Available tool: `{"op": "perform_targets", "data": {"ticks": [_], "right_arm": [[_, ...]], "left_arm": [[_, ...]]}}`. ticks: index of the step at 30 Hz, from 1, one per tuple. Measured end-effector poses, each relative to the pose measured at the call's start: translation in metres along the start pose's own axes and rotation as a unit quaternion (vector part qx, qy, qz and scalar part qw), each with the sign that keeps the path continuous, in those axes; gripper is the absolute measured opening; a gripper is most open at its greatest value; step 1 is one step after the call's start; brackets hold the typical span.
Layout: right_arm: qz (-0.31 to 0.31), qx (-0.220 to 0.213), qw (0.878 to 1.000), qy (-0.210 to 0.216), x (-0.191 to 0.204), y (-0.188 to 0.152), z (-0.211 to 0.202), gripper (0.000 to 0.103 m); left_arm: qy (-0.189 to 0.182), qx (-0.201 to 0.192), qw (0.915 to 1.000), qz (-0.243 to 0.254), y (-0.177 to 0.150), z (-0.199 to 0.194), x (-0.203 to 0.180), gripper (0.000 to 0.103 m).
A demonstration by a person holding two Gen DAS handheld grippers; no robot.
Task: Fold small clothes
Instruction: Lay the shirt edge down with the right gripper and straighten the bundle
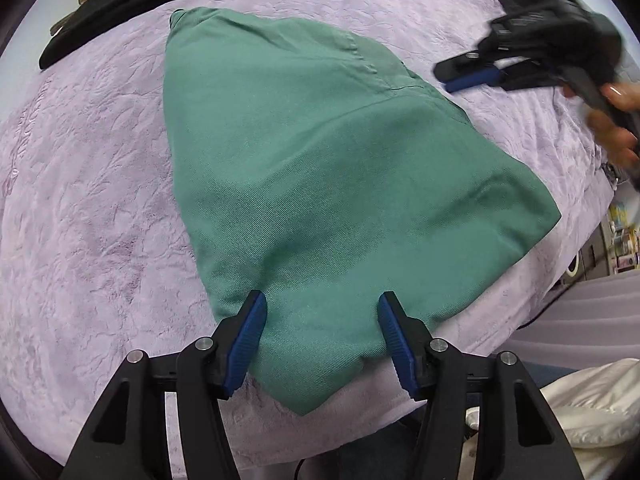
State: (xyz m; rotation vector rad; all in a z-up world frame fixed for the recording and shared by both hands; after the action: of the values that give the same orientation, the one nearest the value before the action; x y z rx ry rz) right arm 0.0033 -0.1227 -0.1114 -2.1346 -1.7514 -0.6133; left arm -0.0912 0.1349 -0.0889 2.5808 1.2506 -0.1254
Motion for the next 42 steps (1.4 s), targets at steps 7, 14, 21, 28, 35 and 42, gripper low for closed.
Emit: {"op": "perform_targets", "data": {"ticks": [7, 14, 21, 28, 35, 42], "right_arm": [[0.067, 0.038, 0.996, -0.033, -0.028, -0.064, 0.032, 0.016], [0.059, 0.025, 0.995, -0.071, -0.038, -0.069, 0.049, 0.016], [0.069, 0.016, 0.995, -0.076, -0.034, -0.077, 0.043, 0.017], [0.075, 0.016, 0.994, -0.081, -0.038, -0.087, 0.034, 0.018], [0.077, 0.021, 0.993, -0.085, -0.041, -0.081, 0.034, 0.020], [0.077, 0.026, 0.993, -0.091, -0.043, -0.076, 0.037, 0.025]], "left_arm": [[-0.011, 0.003, 0.9999, -0.011, 0.005, -0.001, 0.012, 0.060], [-0.012, 0.006, 0.9998, -0.013, 0.007, 0.001, 0.007, 0.060], [-0.016, 0.022, 0.9987, -0.044, 0.013, -0.007, 0.012, 0.060], [0.010, 0.015, 0.9982, -0.057, 0.021, -0.015, 0.018, 0.060], [0.024, 0.019, 0.9963, -0.080, 0.027, -0.018, 0.031, 0.060], [0.046, 0.002, 0.9951, -0.087, 0.033, -0.024, 0.038, 0.096]]}}
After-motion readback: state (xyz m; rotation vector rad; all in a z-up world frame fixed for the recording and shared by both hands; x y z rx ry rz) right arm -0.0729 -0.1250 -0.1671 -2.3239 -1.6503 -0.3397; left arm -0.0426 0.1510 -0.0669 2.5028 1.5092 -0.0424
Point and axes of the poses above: each gripper's, at about its wrist camera, not at the fingertips, and z roughly the way its jaws point, x to its left, y to its top, the point moved 7 cm from there along z, roughly the way its jaws point, and after that the axes turned 2 degrees about -z, right-handed, at the moved point
